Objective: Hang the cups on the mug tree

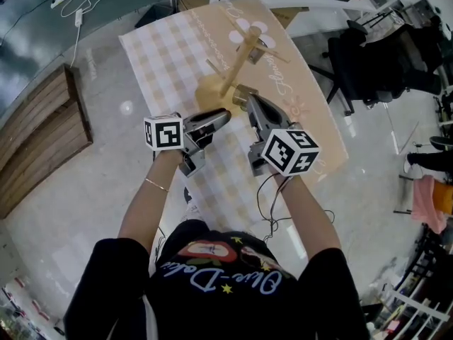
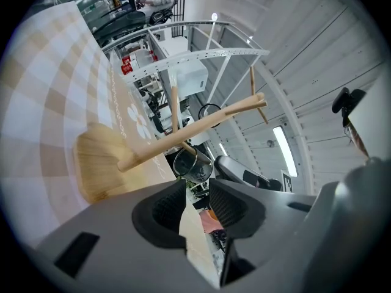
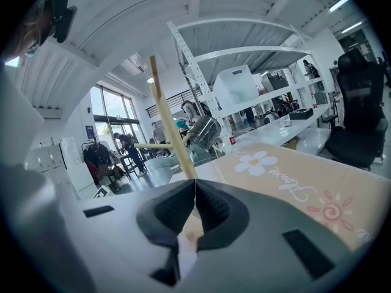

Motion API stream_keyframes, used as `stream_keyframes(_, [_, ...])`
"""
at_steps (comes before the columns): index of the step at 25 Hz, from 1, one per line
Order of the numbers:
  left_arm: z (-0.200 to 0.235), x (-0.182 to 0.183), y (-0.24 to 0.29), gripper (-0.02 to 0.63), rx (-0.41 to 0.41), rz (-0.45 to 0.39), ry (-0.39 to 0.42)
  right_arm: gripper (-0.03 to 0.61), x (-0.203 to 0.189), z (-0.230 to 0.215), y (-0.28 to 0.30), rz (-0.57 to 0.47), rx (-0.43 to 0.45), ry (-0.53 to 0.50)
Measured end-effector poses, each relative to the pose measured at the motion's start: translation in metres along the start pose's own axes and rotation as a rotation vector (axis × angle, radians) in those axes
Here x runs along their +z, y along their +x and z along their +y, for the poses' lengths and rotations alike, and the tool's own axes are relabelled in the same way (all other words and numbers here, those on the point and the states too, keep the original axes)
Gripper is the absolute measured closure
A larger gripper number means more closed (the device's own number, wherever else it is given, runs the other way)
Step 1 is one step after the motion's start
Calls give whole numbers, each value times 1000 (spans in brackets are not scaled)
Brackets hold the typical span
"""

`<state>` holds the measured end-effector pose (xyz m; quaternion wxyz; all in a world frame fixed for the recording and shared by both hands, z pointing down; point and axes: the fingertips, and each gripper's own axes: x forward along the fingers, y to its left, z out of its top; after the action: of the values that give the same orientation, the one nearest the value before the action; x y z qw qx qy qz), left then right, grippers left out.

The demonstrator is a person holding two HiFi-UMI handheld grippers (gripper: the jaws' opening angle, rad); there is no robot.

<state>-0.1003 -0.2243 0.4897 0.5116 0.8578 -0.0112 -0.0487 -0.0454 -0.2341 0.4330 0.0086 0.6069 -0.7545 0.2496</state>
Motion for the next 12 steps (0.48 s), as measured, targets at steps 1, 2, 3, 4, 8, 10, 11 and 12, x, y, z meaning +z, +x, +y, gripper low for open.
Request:
stream_keyframes(1, [1,0,-2,502,7,1,4,569,0,1,0,1,3,2])
stream_keyframes(2, [2,0,-4,502,14,0,8,569,0,2,0,2,5,5])
stream_keyframes(3, [3,1,-5,503,21,-5,14,569,-1,3,-1,2,6,7])
stream_keyframes(4, [2,2,-6,508,29,-16,22,569,-1,3,-2,2,6,8])
stream_keyframes(8, [-1,11,-13,600,60,-77,50,569,-4,4,-8,3,-1,11])
stream_keyframes(10, [-7,15,-14,604,61,-94,58,569,-4,4,-11,2,-2,8])
stream_keyframes(11, [-9,17,-14,604,59,-100,60,569,-4,6,-13,0,3,4])
stream_keyframes(12, [-12,18,-14,604,55,-104,64,569,-4,8,-14,-3,12,-2])
